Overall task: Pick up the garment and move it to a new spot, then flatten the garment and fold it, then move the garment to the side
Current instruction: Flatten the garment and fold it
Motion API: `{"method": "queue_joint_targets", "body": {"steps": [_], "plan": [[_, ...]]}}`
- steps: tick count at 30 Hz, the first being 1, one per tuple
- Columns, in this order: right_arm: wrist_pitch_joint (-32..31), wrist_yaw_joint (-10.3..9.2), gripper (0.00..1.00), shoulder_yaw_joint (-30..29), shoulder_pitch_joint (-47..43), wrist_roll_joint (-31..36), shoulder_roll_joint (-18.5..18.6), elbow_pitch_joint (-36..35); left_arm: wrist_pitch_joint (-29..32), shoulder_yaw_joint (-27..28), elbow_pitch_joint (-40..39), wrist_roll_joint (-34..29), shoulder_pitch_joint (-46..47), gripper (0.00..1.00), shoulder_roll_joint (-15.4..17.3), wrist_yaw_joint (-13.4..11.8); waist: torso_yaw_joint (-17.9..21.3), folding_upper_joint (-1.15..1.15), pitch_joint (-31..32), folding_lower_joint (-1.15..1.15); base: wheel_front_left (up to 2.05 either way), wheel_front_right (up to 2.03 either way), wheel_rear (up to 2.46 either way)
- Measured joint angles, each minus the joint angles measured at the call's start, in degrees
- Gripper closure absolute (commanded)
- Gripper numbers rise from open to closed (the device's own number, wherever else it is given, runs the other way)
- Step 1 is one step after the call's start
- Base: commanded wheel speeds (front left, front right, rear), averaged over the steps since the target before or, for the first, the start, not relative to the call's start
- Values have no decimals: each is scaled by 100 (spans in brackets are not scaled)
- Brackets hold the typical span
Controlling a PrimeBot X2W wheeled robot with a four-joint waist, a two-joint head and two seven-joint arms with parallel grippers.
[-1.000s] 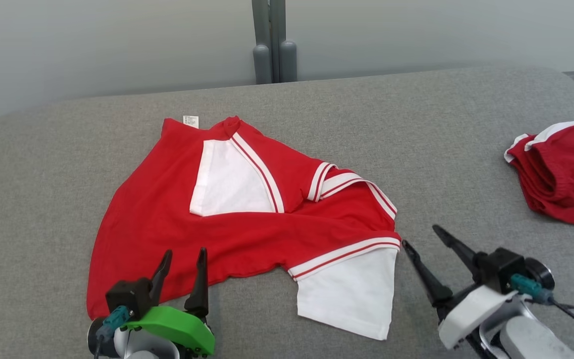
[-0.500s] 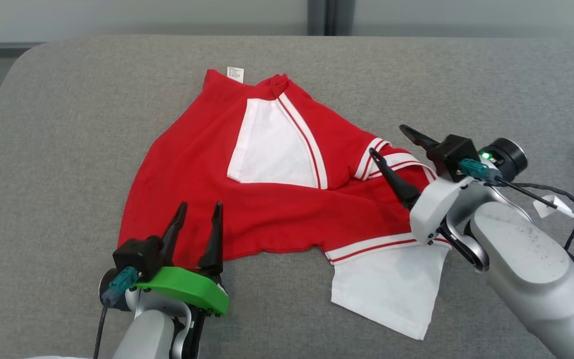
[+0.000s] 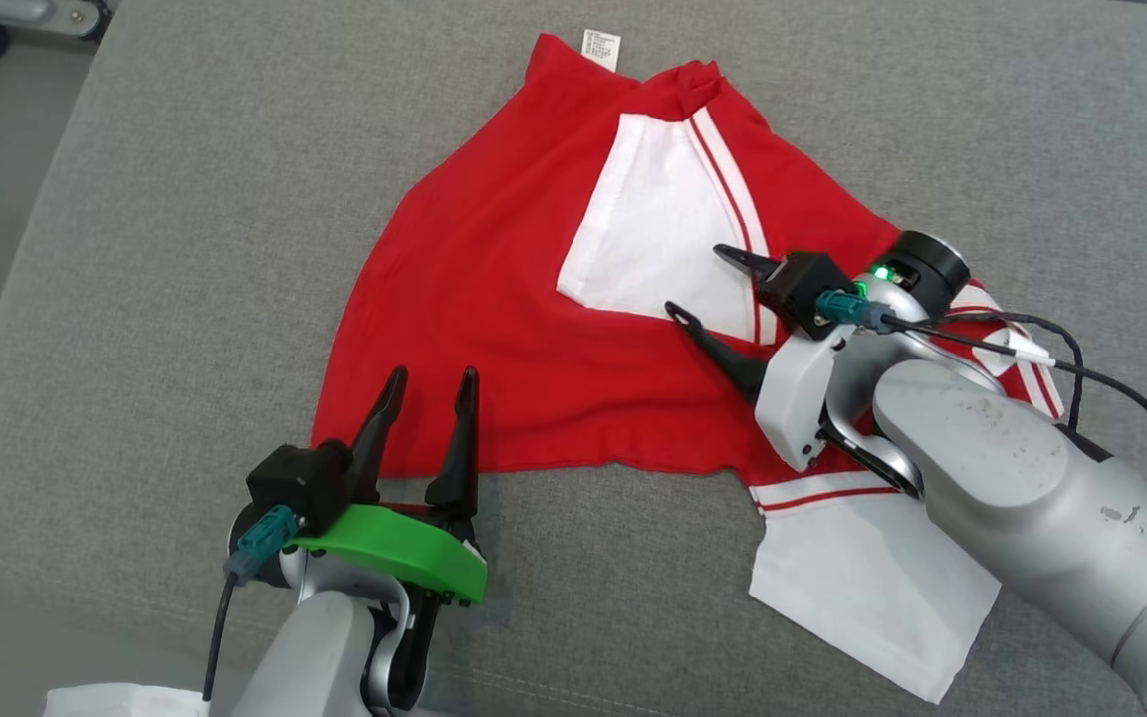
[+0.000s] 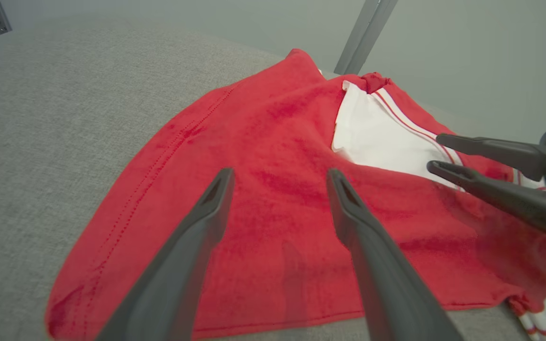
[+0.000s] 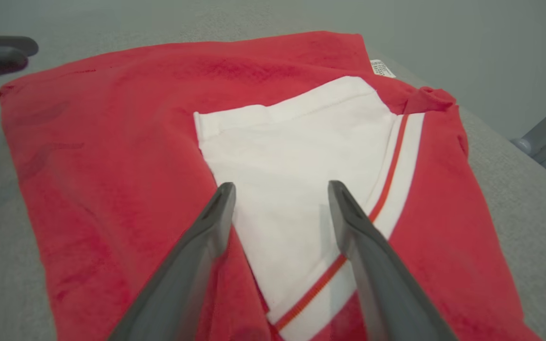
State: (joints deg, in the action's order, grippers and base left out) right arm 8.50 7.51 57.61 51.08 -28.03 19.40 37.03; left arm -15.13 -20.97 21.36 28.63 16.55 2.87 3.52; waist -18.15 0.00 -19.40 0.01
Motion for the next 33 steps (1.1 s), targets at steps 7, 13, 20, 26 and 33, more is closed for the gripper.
{"method": "queue_joint_targets", "body": {"steps": [7,13,20,26,33], "plan": [[328,0,0,-455,266,63,1,833,0,-19,-46,51,24,0,0,-58,-209,0,-255,0,0,0,0],[480,1,0,-956,468,166,178,1369,0,-22,-40,46,25,0,0,-59,-165,0,-355,0,0,0,0],[495,2,0,-961,519,241,111,1563,0,-51,-11,40,68,0,-1,-57,-109,0,-435,-1,0,0,0],[552,-1,100,-809,545,208,100,1504,0,-81,-25,24,126,0,-1,-47,-124,0,-471,0,0,0,0],[617,5,100,-1065,727,371,258,1700,0,-110,-76,2,124,0,-1,-41,-171,0,-527,0,0,0,0]]}}
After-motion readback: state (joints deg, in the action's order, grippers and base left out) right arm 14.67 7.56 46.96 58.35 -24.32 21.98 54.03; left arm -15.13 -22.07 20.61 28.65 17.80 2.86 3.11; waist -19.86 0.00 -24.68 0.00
